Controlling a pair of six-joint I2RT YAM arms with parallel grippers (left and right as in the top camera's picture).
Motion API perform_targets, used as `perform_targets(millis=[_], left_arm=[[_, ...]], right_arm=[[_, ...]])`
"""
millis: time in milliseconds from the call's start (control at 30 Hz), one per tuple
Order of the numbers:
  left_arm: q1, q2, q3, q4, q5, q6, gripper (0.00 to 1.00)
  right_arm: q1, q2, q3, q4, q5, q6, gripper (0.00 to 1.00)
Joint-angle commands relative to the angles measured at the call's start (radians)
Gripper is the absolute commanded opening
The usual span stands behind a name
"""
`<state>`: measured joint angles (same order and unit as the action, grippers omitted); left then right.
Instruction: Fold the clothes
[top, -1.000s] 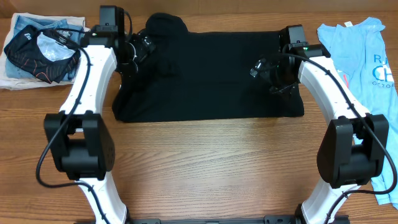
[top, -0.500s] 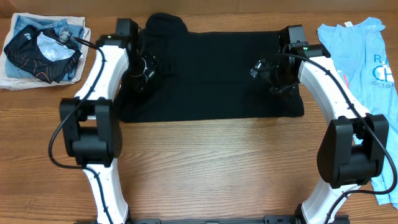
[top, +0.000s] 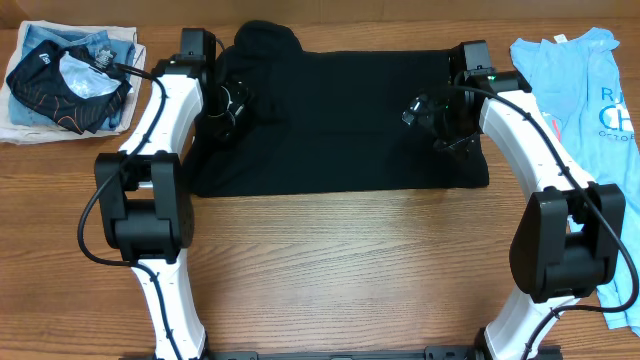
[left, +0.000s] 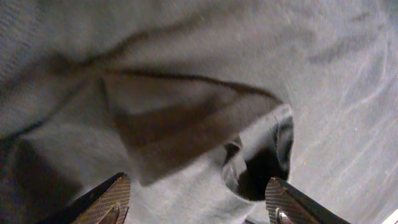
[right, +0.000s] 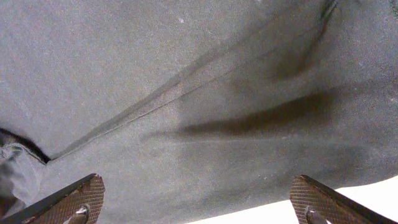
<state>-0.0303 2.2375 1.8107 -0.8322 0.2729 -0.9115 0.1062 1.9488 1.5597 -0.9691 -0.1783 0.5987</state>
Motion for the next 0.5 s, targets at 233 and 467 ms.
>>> perform_targets(millis=[233,467], left_arm=[[0.006,0.042,0.004,0.018,-0.036,-0.032,0.68],[0.006,0.060,0.004,0.069,-0.047,-0.039,0.42]], right_arm=[[0.000,-0.006,0.011,0.002,0.003,0.000,1.00],[-0.001,-0.006,0.011,0.001,0.006,0.000,1.00]])
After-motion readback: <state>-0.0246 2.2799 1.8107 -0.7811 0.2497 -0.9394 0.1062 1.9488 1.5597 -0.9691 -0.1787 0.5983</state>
